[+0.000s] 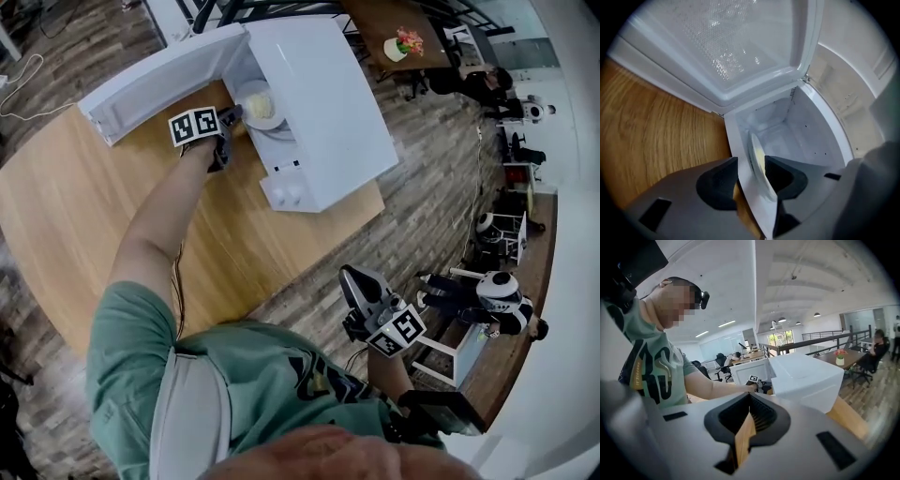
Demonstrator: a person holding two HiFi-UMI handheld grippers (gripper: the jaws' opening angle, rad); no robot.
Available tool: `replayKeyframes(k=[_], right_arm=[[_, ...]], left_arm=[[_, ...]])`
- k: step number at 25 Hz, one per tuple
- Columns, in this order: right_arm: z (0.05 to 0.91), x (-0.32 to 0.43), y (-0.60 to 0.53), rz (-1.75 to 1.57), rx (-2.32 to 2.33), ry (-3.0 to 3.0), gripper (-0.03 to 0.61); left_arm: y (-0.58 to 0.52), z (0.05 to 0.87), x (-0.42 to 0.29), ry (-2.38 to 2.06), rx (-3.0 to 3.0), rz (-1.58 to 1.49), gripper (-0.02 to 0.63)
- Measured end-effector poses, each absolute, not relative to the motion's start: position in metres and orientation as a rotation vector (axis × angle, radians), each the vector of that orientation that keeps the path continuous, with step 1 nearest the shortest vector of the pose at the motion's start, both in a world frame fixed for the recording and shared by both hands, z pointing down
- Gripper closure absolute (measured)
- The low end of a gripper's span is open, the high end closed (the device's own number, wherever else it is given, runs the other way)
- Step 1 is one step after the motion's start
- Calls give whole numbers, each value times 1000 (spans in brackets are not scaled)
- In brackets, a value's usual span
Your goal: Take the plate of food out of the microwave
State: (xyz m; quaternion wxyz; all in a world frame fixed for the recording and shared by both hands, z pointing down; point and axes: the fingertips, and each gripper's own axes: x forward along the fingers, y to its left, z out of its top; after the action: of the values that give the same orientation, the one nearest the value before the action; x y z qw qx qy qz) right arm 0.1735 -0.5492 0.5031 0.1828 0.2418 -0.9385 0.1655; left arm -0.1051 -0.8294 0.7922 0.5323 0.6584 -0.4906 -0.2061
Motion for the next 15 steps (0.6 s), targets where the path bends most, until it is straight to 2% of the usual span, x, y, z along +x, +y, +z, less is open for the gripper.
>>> replayKeyframes(k=[4, 15], right_arm=[[505, 178, -550, 471, 704, -2633, 572], [512, 182, -557, 489, 727, -2609, 572]], left_arm=[[-843, 800, -101, -1134, 1551, -495, 425], [-857, 808, -93, -1161, 1513, -355, 417]])
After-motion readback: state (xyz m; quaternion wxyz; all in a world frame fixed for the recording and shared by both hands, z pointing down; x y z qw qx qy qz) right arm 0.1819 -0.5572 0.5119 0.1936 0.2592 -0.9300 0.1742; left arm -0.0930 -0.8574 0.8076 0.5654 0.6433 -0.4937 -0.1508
